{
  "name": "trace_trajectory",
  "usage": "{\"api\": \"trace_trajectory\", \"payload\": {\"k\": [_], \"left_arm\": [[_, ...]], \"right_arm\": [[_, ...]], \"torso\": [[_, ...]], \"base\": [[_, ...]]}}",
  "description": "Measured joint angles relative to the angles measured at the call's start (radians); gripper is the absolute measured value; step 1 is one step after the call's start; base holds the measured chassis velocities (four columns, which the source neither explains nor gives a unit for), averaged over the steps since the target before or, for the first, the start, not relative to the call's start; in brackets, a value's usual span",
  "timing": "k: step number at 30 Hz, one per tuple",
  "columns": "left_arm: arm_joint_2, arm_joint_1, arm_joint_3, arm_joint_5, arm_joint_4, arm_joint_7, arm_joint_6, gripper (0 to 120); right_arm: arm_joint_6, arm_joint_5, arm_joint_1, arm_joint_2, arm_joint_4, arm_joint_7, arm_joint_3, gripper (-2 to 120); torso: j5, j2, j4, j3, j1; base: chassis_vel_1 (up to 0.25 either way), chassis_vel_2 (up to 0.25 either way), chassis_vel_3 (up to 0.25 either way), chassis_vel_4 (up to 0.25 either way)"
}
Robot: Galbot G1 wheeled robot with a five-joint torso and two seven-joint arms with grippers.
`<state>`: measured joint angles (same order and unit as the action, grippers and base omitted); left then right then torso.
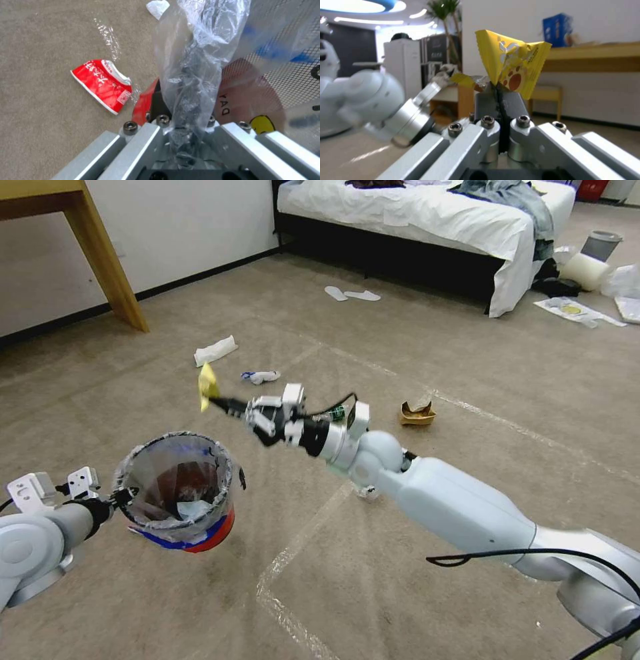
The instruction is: Pick up the trash bin and place the garbage on the floor into it.
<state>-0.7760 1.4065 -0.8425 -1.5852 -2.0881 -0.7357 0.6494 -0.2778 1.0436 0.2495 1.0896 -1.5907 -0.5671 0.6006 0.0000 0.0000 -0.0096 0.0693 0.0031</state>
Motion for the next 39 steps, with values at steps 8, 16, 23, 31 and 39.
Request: {"api": "trace_trajectory", "payload": {"k": [8,16,23,31,39], "left_arm": [[-0.008,0.005,0.0,0.001,-0.007,-0.002,0.0,0],[-0.009,0.004,0.004,0.003,-0.008,-0.002,0.0,0],[-0.01,0.001,0.008,0.004,-0.006,-0.003,0.001,0],[-0.008,0.007,0.003,0.002,-0.016,-0.003,0.001,0],[-0.01,0.014,0.0,0.0,-0.026,-0.003,0.001,0]], "right_arm": [[-0.005,-0.034,-0.011,0.024,0.017,-0.008,0.092,0],[-0.005,-0.05,-0.02,0.067,0.051,-0.011,0.157,0],[-0.007,-0.06,-0.03,0.103,0.082,-0.008,0.191,0],[-0.018,-0.079,-0.053,0.168,0.159,-0.008,0.208,0],[-0.041,-0.105,-0.051,0.185,0.19,0.011,0.208,0]], "torso": [[-0.0001,0.0,0.0,0.0,0.0],[-0.0001,0.0,0.0,0.0,0.0],[-0.0001,0.0,-0.0001,0.0,0.0],[-0.0002,0.0,0.0,0.0,0.0],[-0.0001,0.0,0.0,0.0,0.0]], "base": [[0.0,0.0,0.0,0.0],[0.0,0.0,0.0,0.0],[0.0,0.0,0.0,0.0],[0.0,0.0,0.0,0.0],[0.0,0.0,0.0,0.0]]}}
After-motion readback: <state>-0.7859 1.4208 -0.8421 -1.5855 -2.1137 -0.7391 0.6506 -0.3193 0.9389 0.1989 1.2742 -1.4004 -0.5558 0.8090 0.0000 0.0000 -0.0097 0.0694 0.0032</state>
